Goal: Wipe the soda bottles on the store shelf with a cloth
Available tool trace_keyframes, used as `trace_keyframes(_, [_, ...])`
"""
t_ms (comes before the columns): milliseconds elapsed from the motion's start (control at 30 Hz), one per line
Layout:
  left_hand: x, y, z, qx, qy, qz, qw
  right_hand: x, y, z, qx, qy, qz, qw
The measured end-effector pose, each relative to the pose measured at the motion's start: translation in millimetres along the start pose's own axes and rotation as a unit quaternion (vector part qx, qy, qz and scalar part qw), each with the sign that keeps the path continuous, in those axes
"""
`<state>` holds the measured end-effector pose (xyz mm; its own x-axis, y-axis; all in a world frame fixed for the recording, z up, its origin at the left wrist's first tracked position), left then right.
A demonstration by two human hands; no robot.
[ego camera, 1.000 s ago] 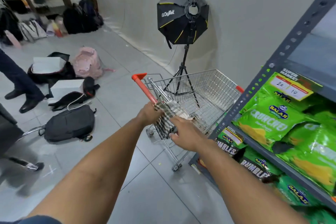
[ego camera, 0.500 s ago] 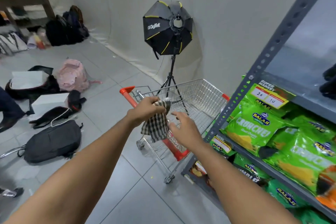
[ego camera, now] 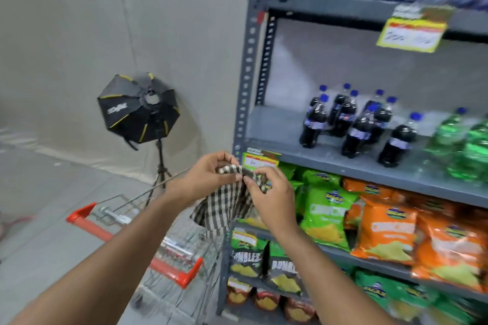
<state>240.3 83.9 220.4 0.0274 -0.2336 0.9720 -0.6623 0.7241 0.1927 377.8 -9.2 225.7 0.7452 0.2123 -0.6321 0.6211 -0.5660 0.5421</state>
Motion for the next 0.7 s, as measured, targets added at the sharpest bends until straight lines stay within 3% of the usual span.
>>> trace_keyframes(233, [19, -102, -59, 0.025, -0.073, 0.059, 0.995, 33, 85, 41, 0.101, -0.046, -0.016, 0.994])
trace_keyframes(400, [16, -172, -89, -0.073, -0.053, 0.169, 0.981, 54, 137, 58, 0.137, -0.019, 0.058, 0.989])
trace_keyframes(700, [31, -236, -139, -0.146, -0.064, 0.140, 0.977, 95, 209, 51, 0.101, 0.061, 0.156, 0.981])
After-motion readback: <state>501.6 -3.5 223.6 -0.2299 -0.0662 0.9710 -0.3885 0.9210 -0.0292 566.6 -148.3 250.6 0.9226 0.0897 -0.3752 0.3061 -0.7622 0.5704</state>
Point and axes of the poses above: each hand's wrist, its own z-axis away from the middle knuckle, its own y-axis out of the back of the hand, x = y × z, the point moved 10 cm from there along -z, towards the middle knuckle, and after that the axes turned 12 degrees about -x, right-handed, at the moved point
